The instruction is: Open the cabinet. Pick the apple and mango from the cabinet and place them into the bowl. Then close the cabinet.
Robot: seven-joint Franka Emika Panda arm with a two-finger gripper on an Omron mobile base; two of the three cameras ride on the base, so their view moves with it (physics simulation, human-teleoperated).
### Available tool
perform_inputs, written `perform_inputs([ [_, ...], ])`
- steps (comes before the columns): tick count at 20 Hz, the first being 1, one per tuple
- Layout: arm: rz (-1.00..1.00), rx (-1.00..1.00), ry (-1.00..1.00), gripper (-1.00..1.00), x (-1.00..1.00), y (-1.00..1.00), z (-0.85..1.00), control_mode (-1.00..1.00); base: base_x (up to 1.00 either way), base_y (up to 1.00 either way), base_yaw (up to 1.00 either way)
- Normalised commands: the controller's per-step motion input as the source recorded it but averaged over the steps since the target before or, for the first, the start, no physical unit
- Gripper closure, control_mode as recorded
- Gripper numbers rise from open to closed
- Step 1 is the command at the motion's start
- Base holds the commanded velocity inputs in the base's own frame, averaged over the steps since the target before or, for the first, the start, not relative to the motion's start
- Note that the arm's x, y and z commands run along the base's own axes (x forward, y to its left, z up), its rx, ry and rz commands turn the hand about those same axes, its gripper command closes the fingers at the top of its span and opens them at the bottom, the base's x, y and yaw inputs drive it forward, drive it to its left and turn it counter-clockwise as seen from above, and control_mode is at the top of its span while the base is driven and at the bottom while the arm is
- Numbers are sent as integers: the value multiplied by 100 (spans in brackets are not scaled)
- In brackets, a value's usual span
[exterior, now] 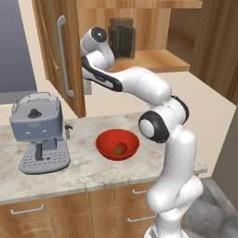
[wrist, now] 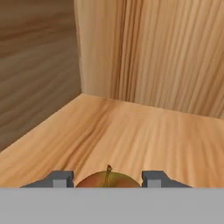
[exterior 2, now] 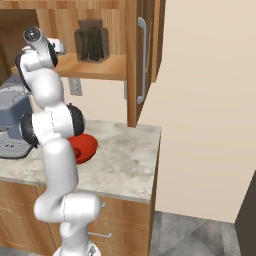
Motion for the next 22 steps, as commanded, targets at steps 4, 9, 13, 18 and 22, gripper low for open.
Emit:
perform_inputs([
  [4,0,0,-7,100,-38,-18,-1,-100,0,0,0],
  [9,-1,2,17,100,-54,-17,88,-100,0,0,0],
  [13,-3,0,20,100,-62,-13,36,-100,0,0,0],
  [18,-3,0,5,100,-70,-27,0,-100,0,0,0],
  [22,-4,0,2,100,-83,-40,0,-100,0,0,0],
])
